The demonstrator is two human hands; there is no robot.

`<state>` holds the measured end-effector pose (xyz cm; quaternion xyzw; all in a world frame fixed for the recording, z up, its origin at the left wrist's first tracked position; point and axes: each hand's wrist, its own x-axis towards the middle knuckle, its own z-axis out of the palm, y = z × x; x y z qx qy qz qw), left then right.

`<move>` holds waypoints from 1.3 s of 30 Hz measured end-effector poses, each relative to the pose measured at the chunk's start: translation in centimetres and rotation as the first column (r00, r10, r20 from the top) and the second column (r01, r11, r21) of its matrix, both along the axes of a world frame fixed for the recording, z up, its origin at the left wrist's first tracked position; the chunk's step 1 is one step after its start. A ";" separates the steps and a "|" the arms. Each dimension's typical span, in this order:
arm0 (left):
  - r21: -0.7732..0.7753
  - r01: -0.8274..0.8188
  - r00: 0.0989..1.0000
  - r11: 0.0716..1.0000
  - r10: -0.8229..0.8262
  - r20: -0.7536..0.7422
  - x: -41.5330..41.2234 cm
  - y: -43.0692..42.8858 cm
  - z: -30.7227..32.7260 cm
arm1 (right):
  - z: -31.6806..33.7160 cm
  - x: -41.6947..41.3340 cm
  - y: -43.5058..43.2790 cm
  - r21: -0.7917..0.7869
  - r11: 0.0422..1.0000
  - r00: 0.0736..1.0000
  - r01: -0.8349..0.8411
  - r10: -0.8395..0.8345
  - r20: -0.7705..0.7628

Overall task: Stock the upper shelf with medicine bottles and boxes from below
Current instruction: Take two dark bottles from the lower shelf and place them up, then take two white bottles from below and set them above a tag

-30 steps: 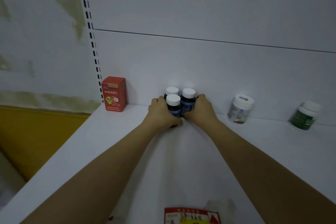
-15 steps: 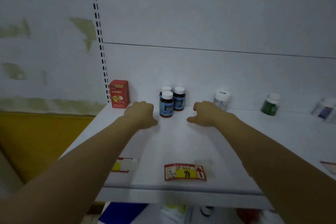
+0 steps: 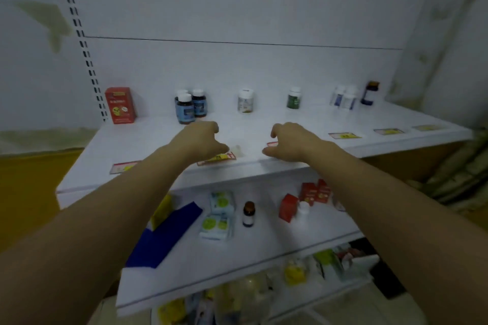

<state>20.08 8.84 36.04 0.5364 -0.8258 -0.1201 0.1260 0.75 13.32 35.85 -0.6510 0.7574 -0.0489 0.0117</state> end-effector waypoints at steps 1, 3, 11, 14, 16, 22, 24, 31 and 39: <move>0.001 0.031 1.000 1.000 -0.031 0.003 -0.8 1.1 -0.3 | -0.3 -0.9 1.7 0.013 1.000 1.000 0.024 -0.024 0.001; -0.008 0.092 0.996 0.996 -0.092 -0.006 -2.9 3.3 -0.8 | -0.7 -2.9 5.2 0.019 0.997 0.997 0.081 -0.081 0.013; 0.009 0.319 0.948 0.948 -0.319 0.012 -12.9 10.8 -2.6 | -2.9 -10.9 16.0 0.077 0.956 0.954 0.282 -0.288 0.080; 0.036 0.367 0.930 0.930 -0.367 0.014 -16.4 12.5 -3.9 | -3.9 -13.8 18.3 0.104 0.943 0.942 0.316 -0.325 0.081; 0.065 0.380 0.924 0.923 -0.382 0.010 -18.8 13.1 -4.8 | -4.6 -16.0 19.2 0.110 0.939 0.939 0.327 -0.336 0.079; 0.142 0.394 0.914 0.908 -0.403 0.040 -26.7 14.6 -7.0 | -6.5 -23.9 21.4 0.139 0.928 0.927 0.346 -0.361 0.100; 0.163 0.389 0.915 0.907 -0.400 0.040 -29.7 14.8 -8.0 | -7.0 -26.9 22.3 0.149 0.927 0.924 0.344 -0.362 0.120; 0.236 0.321 0.936 0.917 -0.345 0.067 -38.1 14.6 -12.4 | -9.8 -37.3 22.1 0.236 0.916 0.927 0.324 -0.357 0.113; 0.287 0.181 0.961 0.941 -0.232 0.153 -40.8 10.5 -17.6 | -16.0 -41.2 15.6 0.285 0.939 0.937 0.194 -0.263 0.228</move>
